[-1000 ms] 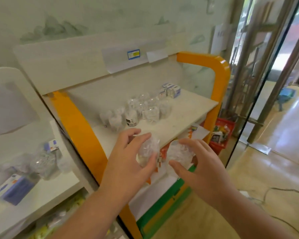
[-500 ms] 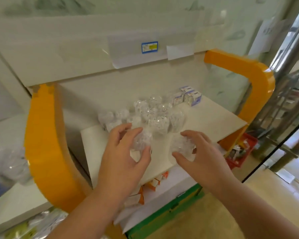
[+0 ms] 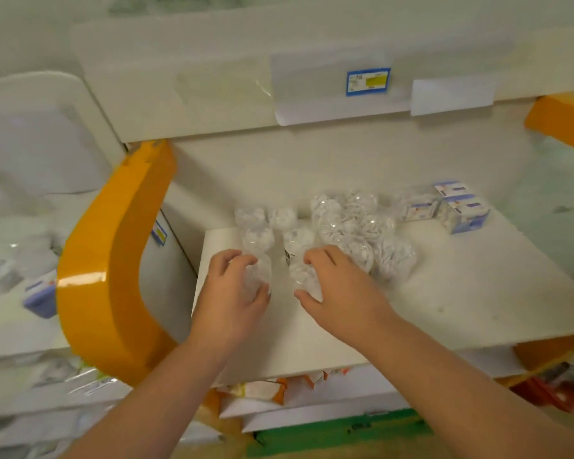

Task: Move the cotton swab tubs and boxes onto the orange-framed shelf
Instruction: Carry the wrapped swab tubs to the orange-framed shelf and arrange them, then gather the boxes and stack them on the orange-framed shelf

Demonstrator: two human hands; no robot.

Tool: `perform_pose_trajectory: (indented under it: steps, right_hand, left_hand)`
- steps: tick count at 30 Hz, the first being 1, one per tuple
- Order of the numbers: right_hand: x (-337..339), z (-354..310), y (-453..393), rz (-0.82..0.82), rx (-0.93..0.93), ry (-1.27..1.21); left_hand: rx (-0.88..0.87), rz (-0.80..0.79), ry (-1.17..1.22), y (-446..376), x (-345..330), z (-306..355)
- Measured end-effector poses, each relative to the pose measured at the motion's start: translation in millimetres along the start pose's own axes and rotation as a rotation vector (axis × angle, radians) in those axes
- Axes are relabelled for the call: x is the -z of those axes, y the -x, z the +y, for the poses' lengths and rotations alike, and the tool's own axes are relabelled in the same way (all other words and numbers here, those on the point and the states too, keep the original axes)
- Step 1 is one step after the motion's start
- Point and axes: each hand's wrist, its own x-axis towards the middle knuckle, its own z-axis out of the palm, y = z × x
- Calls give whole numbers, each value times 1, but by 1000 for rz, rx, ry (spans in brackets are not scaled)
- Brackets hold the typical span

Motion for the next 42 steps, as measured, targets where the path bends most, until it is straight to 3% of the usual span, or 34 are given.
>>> perform_pose_trajectory:
  steps: [17,25,31,42]
  right_hand:
    - [-5,3,-19,-37,86,5]
    - [33,16,-10,10,125,-16]
    - [56,12,-15,90,173,-48]
    - [63,-73,-31,122,345,-165]
  left_hand:
    - [113,-1,-53,0,-10,13]
    - [-1,11,-354,13,25,40]
    - [-59,134,-528,25,72,66]
    - [90,364,-542,68,170,43]
